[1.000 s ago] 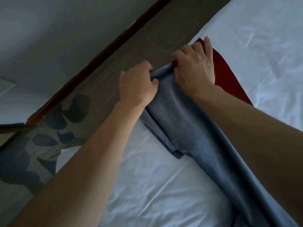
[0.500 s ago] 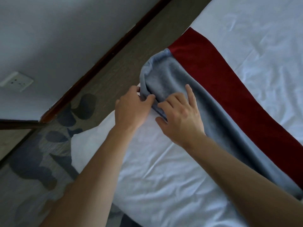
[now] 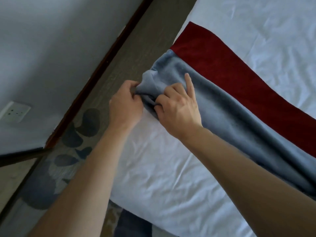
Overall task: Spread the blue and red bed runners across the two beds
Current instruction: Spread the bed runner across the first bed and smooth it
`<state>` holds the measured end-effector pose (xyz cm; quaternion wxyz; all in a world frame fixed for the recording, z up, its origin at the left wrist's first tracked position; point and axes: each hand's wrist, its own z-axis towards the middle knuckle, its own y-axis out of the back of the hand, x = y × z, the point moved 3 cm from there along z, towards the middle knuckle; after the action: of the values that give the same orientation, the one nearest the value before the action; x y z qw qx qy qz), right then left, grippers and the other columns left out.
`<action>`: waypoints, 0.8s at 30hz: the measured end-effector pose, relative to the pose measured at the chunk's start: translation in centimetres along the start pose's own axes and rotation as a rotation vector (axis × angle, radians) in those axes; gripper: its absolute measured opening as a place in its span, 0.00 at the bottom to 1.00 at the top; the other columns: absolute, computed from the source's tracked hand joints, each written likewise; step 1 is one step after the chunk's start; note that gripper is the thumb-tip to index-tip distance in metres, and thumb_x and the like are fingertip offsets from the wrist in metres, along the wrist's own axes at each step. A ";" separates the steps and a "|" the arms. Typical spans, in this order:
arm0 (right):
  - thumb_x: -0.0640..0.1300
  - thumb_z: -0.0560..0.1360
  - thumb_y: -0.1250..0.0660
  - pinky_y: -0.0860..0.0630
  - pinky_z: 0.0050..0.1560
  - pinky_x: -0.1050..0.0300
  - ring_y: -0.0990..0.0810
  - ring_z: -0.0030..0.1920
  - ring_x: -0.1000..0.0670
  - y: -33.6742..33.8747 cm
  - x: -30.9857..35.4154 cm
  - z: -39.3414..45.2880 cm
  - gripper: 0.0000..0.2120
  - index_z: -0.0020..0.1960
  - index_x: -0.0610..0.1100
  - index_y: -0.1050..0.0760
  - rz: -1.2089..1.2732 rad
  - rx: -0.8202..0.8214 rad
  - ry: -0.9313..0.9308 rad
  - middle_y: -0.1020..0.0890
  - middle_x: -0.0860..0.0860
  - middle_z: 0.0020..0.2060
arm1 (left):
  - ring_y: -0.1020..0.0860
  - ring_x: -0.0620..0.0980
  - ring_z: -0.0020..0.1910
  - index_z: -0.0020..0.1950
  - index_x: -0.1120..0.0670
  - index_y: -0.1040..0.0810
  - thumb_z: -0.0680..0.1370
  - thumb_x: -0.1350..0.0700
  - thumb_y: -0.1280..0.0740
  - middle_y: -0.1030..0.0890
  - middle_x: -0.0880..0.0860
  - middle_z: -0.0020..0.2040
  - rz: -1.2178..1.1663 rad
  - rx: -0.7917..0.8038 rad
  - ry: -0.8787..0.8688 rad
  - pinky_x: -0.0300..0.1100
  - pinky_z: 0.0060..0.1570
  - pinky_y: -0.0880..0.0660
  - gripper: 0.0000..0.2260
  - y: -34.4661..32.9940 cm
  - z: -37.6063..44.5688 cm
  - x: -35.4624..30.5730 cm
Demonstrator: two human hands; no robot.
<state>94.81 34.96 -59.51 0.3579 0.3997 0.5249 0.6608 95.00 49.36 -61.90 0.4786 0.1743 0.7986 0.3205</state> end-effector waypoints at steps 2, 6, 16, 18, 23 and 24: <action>0.48 0.77 0.44 0.40 0.73 0.32 0.22 0.43 0.42 -0.1 1.6 1.2 0.19 0.34 0.43 0.21 -0.005 0.018 -0.007 0.24 0.47 0.31 | 0.22 0.46 0.50 0.57 0.46 0.24 0.80 0.56 0.38 0.21 0.44 0.49 -0.004 0.008 0.040 0.40 0.47 0.27 0.07 1.0 1.1 1.3; 0.45 0.77 0.42 0.41 0.74 0.32 0.22 0.43 0.42 0.2 1.7 1.3 0.17 0.35 0.42 0.20 -0.046 0.003 -0.074 0.24 0.47 0.31 | 0.20 0.50 0.46 0.48 0.47 0.23 0.78 0.52 0.35 0.19 0.48 0.45 -0.005 0.220 0.108 0.49 0.48 0.22 0.03 -0.5 0.6 2.3; 0.47 0.71 0.28 0.50 0.78 0.37 0.23 0.52 0.45 -0.6 1.4 -4.9 0.15 0.56 0.44 0.19 -0.093 0.162 -0.058 0.19 0.49 0.44 | 0.20 0.51 0.44 0.43 0.49 0.22 0.73 0.49 0.31 0.18 0.47 0.41 -0.081 0.246 0.120 0.54 0.53 0.22 0.05 1.0 0.3 3.4; 0.44 0.74 0.31 0.49 0.77 0.36 0.23 0.51 0.44 -0.8 1.9 -4.6 0.08 0.51 0.44 0.18 -0.121 0.157 -0.068 0.19 0.49 0.42 | 0.19 0.51 0.44 0.46 0.49 0.21 0.71 0.47 0.30 0.18 0.49 0.42 -0.086 0.355 0.114 0.51 0.49 0.21 0.08 0.2 -1.0 3.0; 0.39 0.77 0.34 0.41 0.74 0.35 0.23 0.42 0.44 0.0 2.1 -3.1 0.10 0.39 0.45 0.18 -0.118 0.006 -0.099 0.22 0.50 0.31 | 0.20 0.54 0.45 0.48 0.51 0.23 0.74 0.52 0.34 0.19 0.50 0.43 -0.057 0.237 0.093 0.51 0.48 0.21 0.05 0.4 -1.4 3.5; 0.39 0.76 0.33 0.40 0.74 0.35 0.23 0.42 0.44 0.2 2.8 -2.5 0.09 0.38 0.45 0.18 -0.099 -0.009 -0.082 0.22 0.50 0.30 | 0.20 0.52 0.46 0.49 0.51 0.23 0.75 0.54 0.33 0.19 0.49 0.44 -0.066 0.190 0.096 0.50 0.49 0.22 0.04 1.2 -0.7 3.7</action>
<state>91.38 36.42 -59.21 0.4133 0.3983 0.5258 0.6278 92.57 52.22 -63.27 0.4312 0.1769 0.8529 0.2353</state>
